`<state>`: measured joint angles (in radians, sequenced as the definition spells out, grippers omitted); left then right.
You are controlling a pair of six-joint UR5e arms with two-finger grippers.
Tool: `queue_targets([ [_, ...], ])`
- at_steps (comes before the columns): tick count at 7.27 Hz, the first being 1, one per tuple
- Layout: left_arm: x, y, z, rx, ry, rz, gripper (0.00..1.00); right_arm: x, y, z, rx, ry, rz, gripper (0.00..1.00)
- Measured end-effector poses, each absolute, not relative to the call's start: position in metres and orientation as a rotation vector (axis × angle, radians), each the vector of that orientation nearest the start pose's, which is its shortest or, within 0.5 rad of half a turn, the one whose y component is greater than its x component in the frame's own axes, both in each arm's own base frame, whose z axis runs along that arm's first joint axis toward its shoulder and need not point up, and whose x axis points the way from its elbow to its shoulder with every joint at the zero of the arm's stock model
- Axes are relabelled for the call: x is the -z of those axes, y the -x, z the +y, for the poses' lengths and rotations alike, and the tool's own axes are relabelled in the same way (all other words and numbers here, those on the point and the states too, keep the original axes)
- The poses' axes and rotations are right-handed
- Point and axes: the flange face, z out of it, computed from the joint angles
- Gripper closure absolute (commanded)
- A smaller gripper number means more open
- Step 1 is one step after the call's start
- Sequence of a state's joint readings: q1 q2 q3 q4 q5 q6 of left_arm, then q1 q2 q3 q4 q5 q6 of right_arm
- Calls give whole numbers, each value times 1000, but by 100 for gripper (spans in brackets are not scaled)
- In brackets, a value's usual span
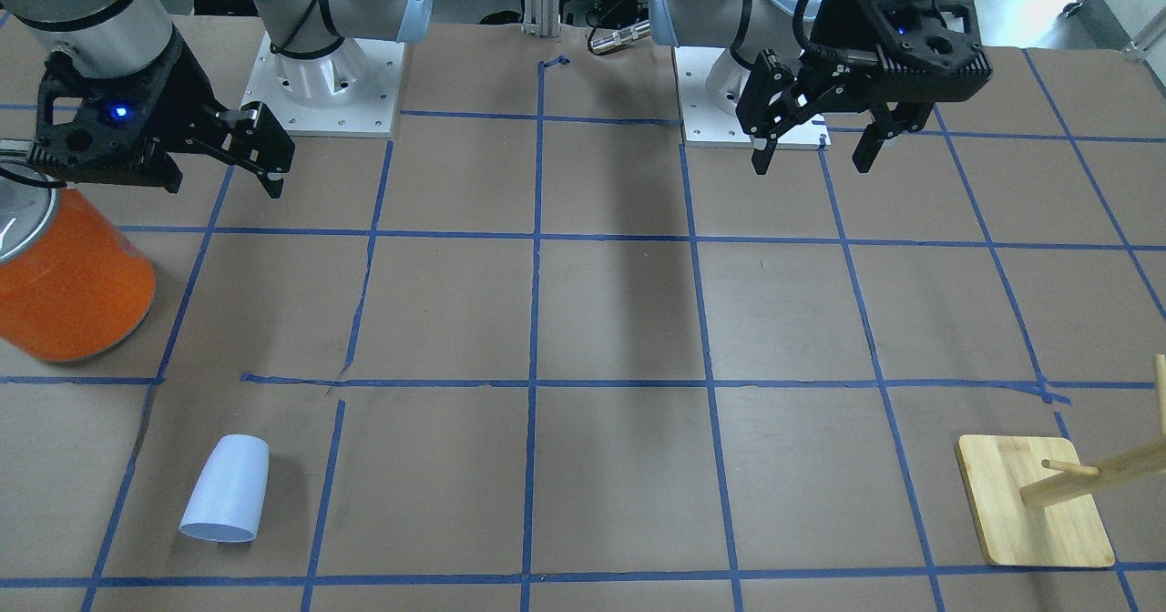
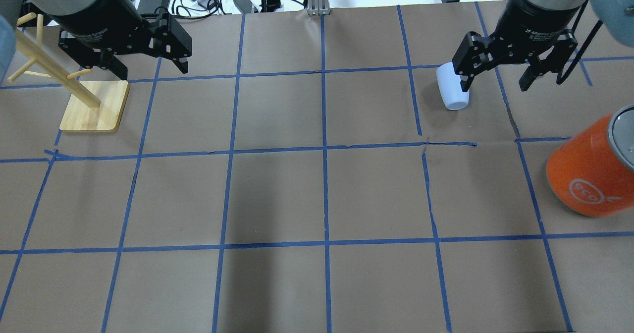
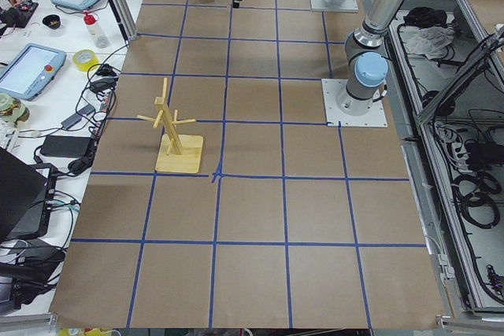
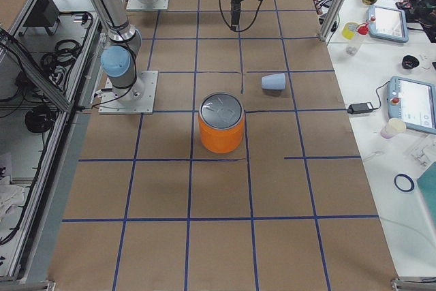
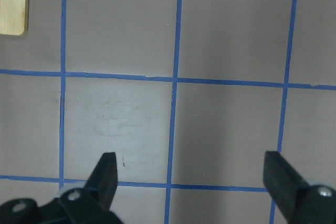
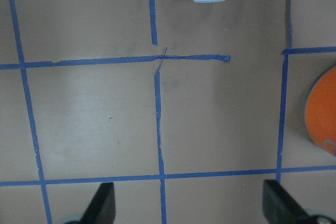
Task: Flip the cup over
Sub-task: 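Lower the right gripper toward the upside-down light-blue cup, then close the right gripper on the cup and lift it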
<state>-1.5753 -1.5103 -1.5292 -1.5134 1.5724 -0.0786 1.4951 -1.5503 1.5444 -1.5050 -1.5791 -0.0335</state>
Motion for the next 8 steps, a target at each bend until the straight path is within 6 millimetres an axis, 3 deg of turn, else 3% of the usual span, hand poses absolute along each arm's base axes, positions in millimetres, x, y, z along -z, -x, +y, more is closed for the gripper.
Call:
queue_targets([
  [2,-544,135,-479,255,118,3134,0,-460,-87,-531,-53,-85,3158,0],
  [4,-544,135,-480,257,116,3134,0,-423,-78,-566,80,-100,3183,0],
  [6,-544,134,-479,256,118,3134,0,-359,-73,-588,77,-114,3192,0],
  [8,-544,135,-479,257,118,3134,0,-310,-61,-609,109,-142,3191,0],
])
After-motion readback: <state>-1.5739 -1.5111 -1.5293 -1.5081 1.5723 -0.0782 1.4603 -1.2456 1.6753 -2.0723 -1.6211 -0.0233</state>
